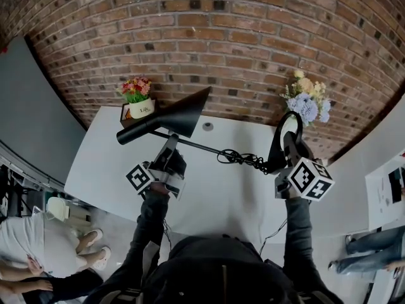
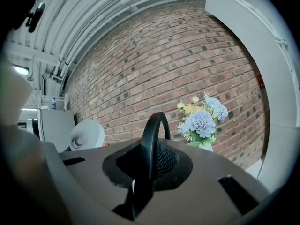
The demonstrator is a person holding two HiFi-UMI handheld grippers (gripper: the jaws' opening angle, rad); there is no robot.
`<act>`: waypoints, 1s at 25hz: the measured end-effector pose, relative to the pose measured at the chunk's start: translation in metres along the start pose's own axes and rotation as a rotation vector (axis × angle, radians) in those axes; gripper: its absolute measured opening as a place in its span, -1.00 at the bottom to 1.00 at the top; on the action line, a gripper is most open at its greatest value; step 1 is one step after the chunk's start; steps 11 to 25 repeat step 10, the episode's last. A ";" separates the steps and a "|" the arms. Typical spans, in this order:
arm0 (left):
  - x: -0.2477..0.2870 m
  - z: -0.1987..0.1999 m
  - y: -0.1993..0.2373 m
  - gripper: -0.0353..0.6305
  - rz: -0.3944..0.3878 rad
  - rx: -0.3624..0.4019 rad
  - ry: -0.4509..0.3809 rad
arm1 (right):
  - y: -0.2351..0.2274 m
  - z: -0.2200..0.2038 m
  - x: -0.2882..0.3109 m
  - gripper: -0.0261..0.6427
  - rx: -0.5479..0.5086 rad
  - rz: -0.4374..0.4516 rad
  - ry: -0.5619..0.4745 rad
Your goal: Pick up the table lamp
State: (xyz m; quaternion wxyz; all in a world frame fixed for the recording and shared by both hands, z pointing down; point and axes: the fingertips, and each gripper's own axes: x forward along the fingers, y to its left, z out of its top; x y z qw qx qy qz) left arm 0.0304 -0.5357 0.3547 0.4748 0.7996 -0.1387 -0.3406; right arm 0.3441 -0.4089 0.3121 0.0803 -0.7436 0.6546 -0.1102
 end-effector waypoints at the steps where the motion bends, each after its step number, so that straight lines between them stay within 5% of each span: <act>1: 0.000 0.001 0.000 -0.77 -0.001 0.000 0.001 | 0.000 -0.001 0.000 -0.83 0.003 -0.001 0.002; 25: -0.004 0.006 0.001 -0.77 0.013 -0.007 0.005 | 0.007 -0.005 0.004 -0.83 0.006 0.005 0.004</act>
